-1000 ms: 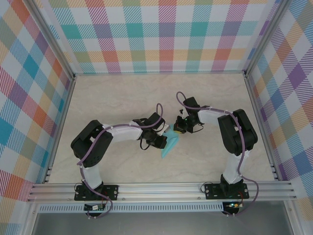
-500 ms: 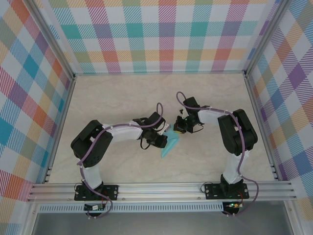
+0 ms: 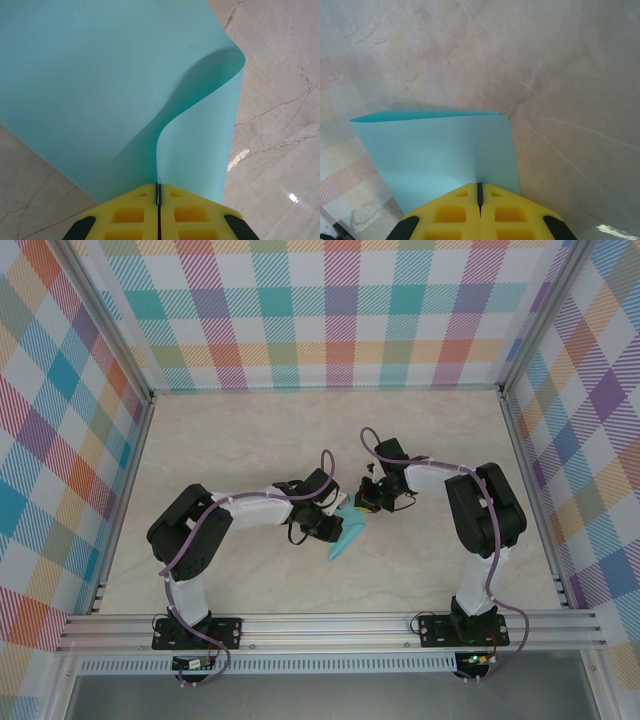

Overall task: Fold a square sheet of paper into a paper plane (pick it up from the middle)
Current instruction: Third fold the triangle at the center of the table.

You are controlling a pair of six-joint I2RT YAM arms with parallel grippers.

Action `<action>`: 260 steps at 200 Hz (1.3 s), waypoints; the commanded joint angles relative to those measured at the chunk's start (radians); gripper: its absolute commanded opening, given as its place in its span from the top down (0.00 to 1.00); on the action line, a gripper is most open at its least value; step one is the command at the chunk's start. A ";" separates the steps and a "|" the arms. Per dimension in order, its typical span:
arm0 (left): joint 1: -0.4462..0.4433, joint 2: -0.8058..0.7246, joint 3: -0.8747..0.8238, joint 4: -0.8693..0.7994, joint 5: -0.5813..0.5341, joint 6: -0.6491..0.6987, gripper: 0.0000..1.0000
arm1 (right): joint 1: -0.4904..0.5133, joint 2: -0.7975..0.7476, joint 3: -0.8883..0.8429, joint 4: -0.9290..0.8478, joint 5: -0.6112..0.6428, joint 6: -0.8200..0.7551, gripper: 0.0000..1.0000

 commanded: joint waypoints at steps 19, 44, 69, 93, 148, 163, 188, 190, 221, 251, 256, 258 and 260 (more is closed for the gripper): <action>0.007 0.022 -0.002 -0.021 -0.002 -0.002 0.94 | 0.006 0.049 -0.031 -0.053 0.016 0.001 1.00; 0.007 0.001 -0.016 -0.016 0.007 -0.017 0.93 | 0.006 0.049 -0.032 -0.053 0.018 0.002 1.00; 0.008 -0.026 -0.009 -0.038 -0.001 -0.022 0.93 | 0.006 0.050 -0.032 -0.055 0.018 0.000 1.00; 0.007 -0.023 0.007 -0.052 0.001 -0.019 0.93 | 0.006 0.055 -0.029 -0.057 0.017 -0.003 1.00; 0.007 -0.025 0.004 -0.057 -0.010 -0.026 0.93 | 0.006 0.057 -0.030 -0.054 0.017 0.001 1.00; 0.008 -0.027 -0.003 -0.047 -0.011 -0.031 0.93 | 0.006 0.057 -0.030 -0.055 0.017 0.001 1.00; 0.007 -0.018 -0.005 -0.043 -0.007 -0.042 0.94 | 0.006 0.058 -0.032 -0.056 0.017 0.000 1.00; 0.007 -0.019 -0.007 -0.043 -0.008 -0.043 0.94 | 0.006 0.058 -0.032 -0.056 0.018 -0.001 1.00; 0.007 -0.022 -0.011 -0.045 -0.032 -0.056 0.95 | 0.006 0.057 -0.031 -0.056 0.014 0.000 1.00; 0.008 -0.036 -0.028 -0.030 -0.049 -0.078 0.97 | 0.006 0.039 -0.024 -0.053 0.001 0.009 0.99; 0.007 -0.037 -0.031 -0.026 -0.047 -0.080 0.98 | 0.006 0.033 -0.023 -0.052 0.000 0.011 0.98; 0.008 -0.038 -0.032 -0.026 -0.046 -0.080 0.98 | 0.006 0.032 -0.023 -0.052 -0.001 0.011 0.98; 0.007 -0.036 -0.032 -0.025 -0.044 -0.079 0.98 | 0.006 0.029 -0.023 -0.051 -0.004 0.012 0.98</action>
